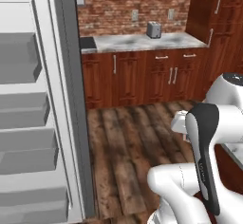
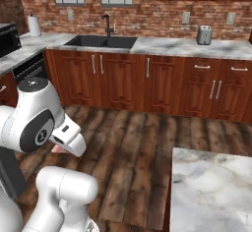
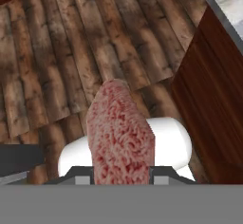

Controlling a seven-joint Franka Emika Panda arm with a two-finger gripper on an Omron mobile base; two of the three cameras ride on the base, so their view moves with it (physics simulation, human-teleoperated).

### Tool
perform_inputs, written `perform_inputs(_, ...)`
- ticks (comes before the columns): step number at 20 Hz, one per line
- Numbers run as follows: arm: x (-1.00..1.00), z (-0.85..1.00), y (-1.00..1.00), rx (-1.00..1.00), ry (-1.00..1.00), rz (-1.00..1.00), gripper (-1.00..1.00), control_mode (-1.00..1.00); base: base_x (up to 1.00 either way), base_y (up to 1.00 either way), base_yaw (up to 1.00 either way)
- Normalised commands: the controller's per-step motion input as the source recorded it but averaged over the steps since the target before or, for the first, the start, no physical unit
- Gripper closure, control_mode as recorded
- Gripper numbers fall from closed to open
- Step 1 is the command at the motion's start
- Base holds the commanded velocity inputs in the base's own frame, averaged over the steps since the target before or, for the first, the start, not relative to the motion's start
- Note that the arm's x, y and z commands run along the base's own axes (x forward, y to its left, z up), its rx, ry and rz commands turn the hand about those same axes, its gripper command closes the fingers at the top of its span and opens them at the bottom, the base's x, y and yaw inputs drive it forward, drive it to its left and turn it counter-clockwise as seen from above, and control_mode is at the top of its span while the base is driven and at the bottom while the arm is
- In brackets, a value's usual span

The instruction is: Take the steak from the fridge and place it on the digital scale on the counter by the fridge. Wait a few seconds for a reading, then move it to the plate on the dining counter.

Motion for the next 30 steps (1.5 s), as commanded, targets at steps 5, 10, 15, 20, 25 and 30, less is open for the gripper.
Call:
perform_inputs(5,0.0,0.0,0.0,0.0,0.0,0.0,1.0,1.0,1.0,-0.04,0.02)
perform_inputs(10,0.0,0.0,0.0,0.0,0.0,0.0,1.0,1.0,1.0,-0.05,0.15)
perform_inputs(15,0.0,0.0,0.0,0.0,0.0,0.0,1.0,1.0,1.0,-0.02,0.41)
perform_inputs(20,0.0,0.0,0.0,0.0,0.0,0.0,1.0,1.0,1.0,0.0,0.62)
perform_inputs(25,0.0,0.0,0.0,0.0,0.0,0.0,1.0,1.0,1.0,0.0,0.73)
perform_inputs(30,0.0,0.0,0.0,0.0,0.0,0.0,1.0,1.0,1.0,-0.02,0.76)
